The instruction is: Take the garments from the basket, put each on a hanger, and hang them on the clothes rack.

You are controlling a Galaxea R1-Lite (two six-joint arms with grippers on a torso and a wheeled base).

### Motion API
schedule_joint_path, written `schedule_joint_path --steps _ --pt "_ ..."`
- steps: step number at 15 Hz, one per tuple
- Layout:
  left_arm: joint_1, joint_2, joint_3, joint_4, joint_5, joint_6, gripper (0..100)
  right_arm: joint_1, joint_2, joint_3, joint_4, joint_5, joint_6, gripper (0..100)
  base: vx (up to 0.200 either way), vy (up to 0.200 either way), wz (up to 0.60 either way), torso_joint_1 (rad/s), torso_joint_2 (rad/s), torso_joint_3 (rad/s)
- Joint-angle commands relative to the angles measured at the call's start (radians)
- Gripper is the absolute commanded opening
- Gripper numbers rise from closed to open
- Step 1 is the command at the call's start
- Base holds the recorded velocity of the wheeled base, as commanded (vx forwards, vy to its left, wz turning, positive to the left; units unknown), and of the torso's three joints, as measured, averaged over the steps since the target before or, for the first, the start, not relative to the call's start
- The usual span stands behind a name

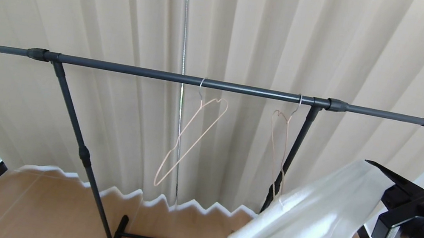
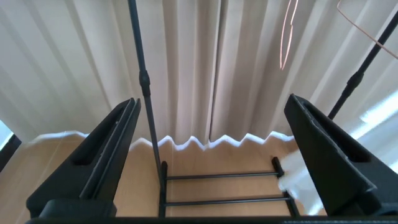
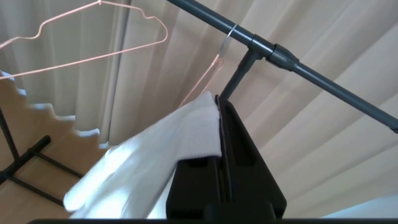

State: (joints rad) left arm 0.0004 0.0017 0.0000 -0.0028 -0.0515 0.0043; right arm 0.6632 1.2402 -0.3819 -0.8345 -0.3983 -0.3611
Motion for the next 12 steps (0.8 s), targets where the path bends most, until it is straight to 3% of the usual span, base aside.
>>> schedule_joint_path --steps 1,5,7,12 --pt "0.001 0.0 0.0 0.0 -0.001 0.0 100 -0.002 0.001 -0.003 0.0 0.001 -0.001 0 0.0 0.0 0.0 0.0 0.0 0.0" --pt "0.001 0.0 0.0 0.0 -0.001 0.0 100 -0.002 0.005 0.0 0.0 0.001 -0.001 0 0.0 0.0 0.0 0.0 0.0 0.0" --pt "0.0 0.0 0.0 0.0 -0.001 0.0 100 -0.002 0.013 0.001 -0.002 -0.001 -0.001 0 0.0 0.0 -0.6 0.005 0.0 0.005" --pt "0.001 0.0 0.0 0.001 -0.002 0.0 100 -0.002 0.015 0.02 -0.008 -0.001 -0.041 0 0.0 0.0 0.0 0.0 0.0 0.0"
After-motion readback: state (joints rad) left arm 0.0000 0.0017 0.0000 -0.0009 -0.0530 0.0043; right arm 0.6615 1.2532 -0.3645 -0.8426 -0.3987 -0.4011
